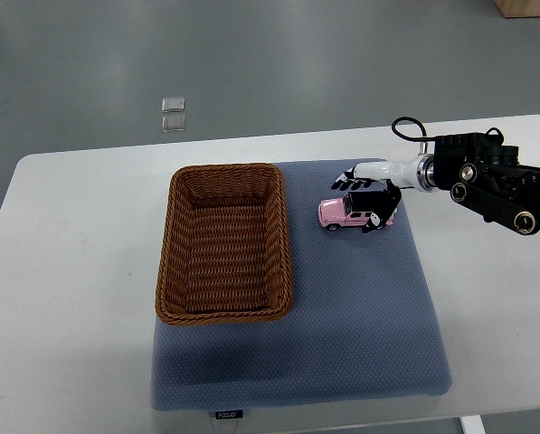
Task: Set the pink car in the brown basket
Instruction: 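Close the right hand fingers around the pink car's black roof, then lift the pink car and carry it toward the wicker basket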
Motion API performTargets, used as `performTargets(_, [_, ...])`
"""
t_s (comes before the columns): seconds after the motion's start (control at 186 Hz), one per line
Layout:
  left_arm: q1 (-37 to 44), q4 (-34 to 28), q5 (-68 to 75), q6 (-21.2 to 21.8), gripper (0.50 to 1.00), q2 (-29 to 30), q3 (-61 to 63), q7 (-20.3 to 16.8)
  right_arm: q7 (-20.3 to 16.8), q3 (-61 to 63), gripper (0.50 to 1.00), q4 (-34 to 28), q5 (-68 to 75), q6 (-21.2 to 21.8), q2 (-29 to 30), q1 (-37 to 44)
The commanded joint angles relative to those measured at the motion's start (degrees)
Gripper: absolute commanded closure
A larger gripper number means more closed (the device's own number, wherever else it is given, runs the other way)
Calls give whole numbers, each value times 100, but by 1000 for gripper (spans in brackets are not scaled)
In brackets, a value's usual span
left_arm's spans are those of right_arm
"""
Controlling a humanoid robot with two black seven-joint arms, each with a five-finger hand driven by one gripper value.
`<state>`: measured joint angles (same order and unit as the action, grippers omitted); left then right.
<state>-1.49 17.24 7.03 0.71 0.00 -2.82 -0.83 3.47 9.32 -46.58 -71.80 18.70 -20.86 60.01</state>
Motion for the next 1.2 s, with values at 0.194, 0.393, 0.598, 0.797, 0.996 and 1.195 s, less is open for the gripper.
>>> performTargets(0.194, [0,-10,0,-1,500,0,1,4,153,0,848,0,0,-77,47,-68])
performTargets(0.393, [0,-28,0,-1,500,0,1,4,259,-44,1000,-9,-9,-33,12,2])
performTargets(0.598, [0,-28,0,-1,500,0,1,4,321,-9,1000,-237,96,231,-454,512])
performTargets(0.797, [0,-19,0,-1,500,0,1,4,373,17,1000,-650,167,600,-858,1162])
performTargets(0.996, [0,-19,0,-1,500,0,1,12,365,9,1000,-694,501,583,-199,1523])
performTargets(1.195, [0,-10,0,-1,500,0,1,12,347,-70,1000,-105,518,451,1146,1531])
